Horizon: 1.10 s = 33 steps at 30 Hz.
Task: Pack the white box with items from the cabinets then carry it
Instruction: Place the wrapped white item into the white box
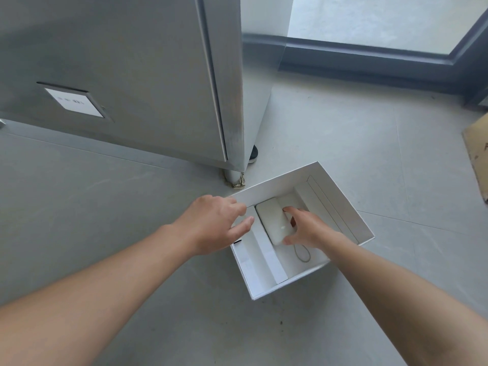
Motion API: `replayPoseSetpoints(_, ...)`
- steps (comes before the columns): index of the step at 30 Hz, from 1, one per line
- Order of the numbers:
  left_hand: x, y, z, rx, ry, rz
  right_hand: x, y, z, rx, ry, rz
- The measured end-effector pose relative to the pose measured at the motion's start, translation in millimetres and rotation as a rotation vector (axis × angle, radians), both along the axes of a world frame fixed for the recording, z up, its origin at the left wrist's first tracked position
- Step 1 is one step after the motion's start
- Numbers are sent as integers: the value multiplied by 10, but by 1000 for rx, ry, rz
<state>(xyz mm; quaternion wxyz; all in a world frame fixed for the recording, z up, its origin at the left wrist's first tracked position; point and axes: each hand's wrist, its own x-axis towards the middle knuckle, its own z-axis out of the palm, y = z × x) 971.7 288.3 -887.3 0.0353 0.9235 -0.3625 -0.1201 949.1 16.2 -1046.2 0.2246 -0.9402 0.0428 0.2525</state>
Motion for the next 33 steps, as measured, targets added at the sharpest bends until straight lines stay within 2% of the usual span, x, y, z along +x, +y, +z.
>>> replayPoseSetpoints(8, 2, 40, -18, 32, -24, -9, -35, 43, 30, -65, -17, 7)
replayPoseSetpoints(11, 28, 37, -5, 31, -38, -4, -70, 137, 168, -30, -70, -36)
replayPoseSetpoints(16, 168, 18, 81, -4, -61, 68, -67, 345, 791, 23, -165, 36)
replayPoseSetpoints(21, 240, -7, 311, -113, -98, 163, -167, 426, 1687, -14, -291, 46)
replayPoseSetpoints(25, 193, -109, 578, -185, -96, 226, -416, 417, 2143, -66, -389, -59)
replayPoseSetpoints(29, 31, -219, 843, -319, -145, 239, -599, 457, 2421, -31, -448, -190)
replayPoseSetpoints(33, -28, -304, 912, -336, -166, 199, -537, 476, 2545, -25, -509, -196)
